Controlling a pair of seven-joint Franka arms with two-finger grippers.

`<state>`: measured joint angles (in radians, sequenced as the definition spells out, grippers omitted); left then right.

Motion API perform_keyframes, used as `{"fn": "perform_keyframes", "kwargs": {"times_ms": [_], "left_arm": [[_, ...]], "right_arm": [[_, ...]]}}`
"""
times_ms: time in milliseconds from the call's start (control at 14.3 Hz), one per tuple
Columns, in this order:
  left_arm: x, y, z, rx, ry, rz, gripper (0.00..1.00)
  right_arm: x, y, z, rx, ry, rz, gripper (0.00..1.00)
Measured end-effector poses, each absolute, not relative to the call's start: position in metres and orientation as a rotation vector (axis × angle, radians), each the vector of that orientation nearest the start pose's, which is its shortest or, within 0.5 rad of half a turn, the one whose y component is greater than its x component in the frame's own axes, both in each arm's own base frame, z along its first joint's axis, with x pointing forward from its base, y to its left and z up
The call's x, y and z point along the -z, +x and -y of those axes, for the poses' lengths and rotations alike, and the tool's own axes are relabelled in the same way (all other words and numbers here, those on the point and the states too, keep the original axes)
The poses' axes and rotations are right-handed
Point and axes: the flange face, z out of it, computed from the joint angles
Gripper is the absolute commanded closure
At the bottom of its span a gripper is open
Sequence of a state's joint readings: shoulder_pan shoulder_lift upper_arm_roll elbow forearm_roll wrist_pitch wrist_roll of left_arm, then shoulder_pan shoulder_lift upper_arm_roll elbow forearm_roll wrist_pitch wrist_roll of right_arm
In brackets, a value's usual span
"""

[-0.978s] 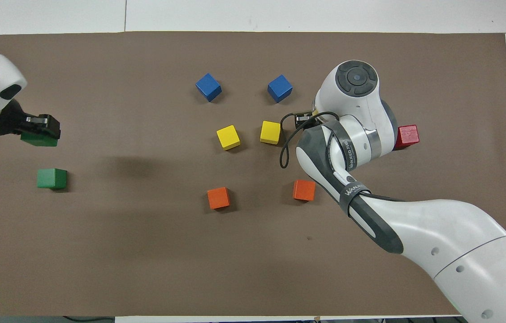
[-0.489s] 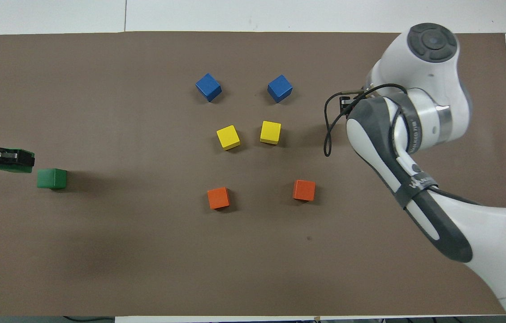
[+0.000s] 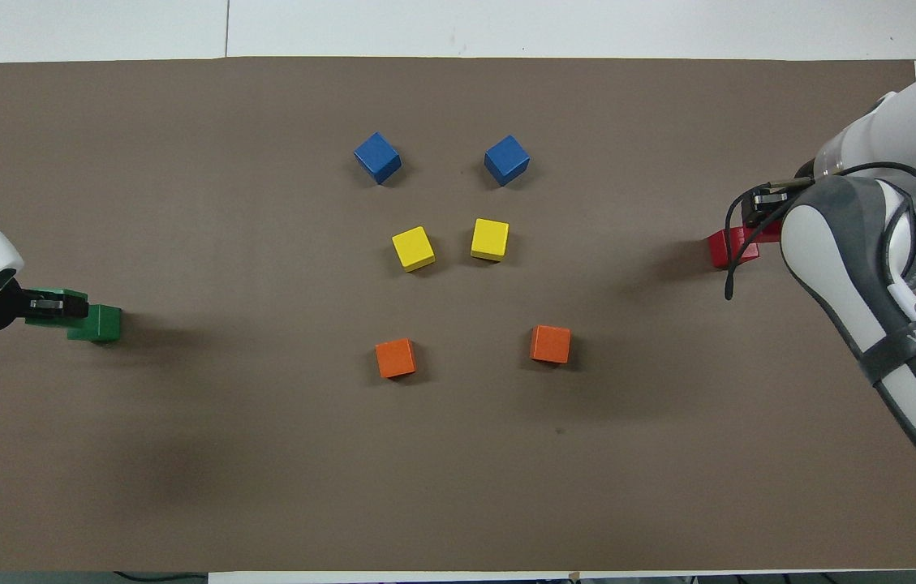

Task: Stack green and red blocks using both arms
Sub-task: 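Move green with the left gripper while the right gripper moves red outward, then stack green with the left gripper while the right gripper lowers red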

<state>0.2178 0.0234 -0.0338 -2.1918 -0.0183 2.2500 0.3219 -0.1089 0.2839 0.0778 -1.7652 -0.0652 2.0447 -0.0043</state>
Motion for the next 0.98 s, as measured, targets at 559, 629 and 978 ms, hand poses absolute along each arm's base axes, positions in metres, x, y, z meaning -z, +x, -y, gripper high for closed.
{"fn": "perform_keyframes", "kwargs": {"times_ms": [559,629,978], "left_arm": [[-0.361,0.520,-0.103,0.076,-3.167,-0.143,1.00],[-0.359,0.518,-0.104,0.074,-3.167,-0.138,1.00],[-0.356,0.516,-0.110,0.092,-3.175,-0.104,1.00]], "right_arm": [[-0.379,0.627,0.022,0.013,-3.172,0.118,1.00],[-0.378,0.626,0.021,0.007,-3.171,0.132,1.00],[-0.374,0.618,0.020,-0.017,-3.168,0.189,1.00]]}}
